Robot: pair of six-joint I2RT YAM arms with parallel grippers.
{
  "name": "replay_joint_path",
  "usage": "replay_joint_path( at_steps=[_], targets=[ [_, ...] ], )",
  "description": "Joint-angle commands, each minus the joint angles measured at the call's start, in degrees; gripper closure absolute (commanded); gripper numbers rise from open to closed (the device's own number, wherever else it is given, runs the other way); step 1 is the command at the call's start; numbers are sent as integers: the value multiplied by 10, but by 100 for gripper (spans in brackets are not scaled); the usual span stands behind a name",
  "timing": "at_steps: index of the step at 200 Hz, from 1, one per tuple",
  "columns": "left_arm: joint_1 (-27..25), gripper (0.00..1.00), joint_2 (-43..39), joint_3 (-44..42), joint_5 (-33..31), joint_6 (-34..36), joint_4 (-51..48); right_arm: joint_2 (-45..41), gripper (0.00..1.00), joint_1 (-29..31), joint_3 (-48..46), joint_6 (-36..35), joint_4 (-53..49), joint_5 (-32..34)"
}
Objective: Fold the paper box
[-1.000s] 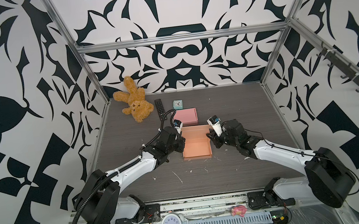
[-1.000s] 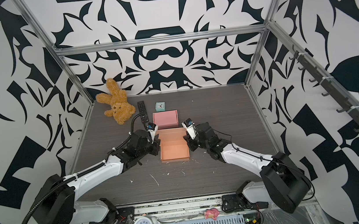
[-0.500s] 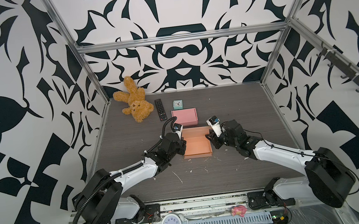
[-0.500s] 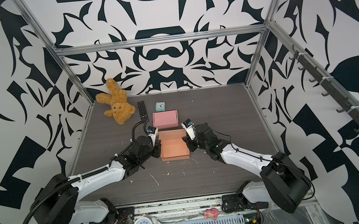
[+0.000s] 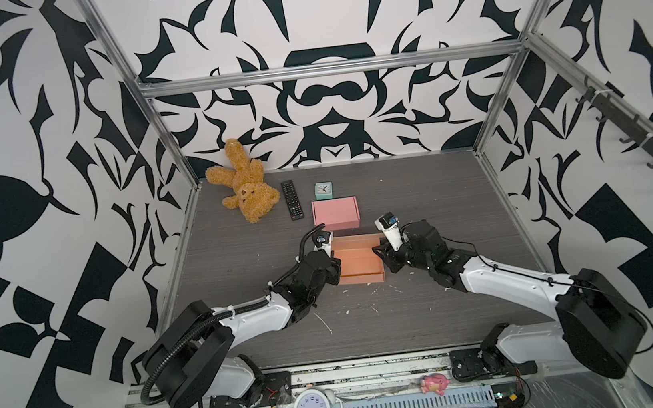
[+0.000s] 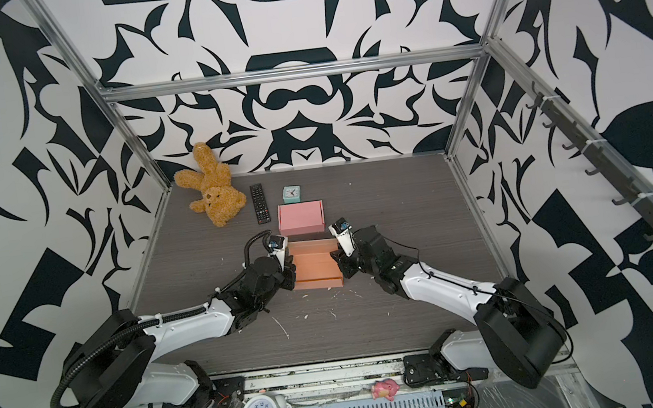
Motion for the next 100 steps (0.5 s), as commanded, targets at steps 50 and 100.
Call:
replay_joint_path(
  at_steps=[50,100],
  targets=[
    [-29,96,31,-29,-16,-13,49,-25,66,11,-9,7,18,-7],
    [-44,96,31,-40,-32,-15,59,-34,66,11,-16,8,10,-2]
  ],
)
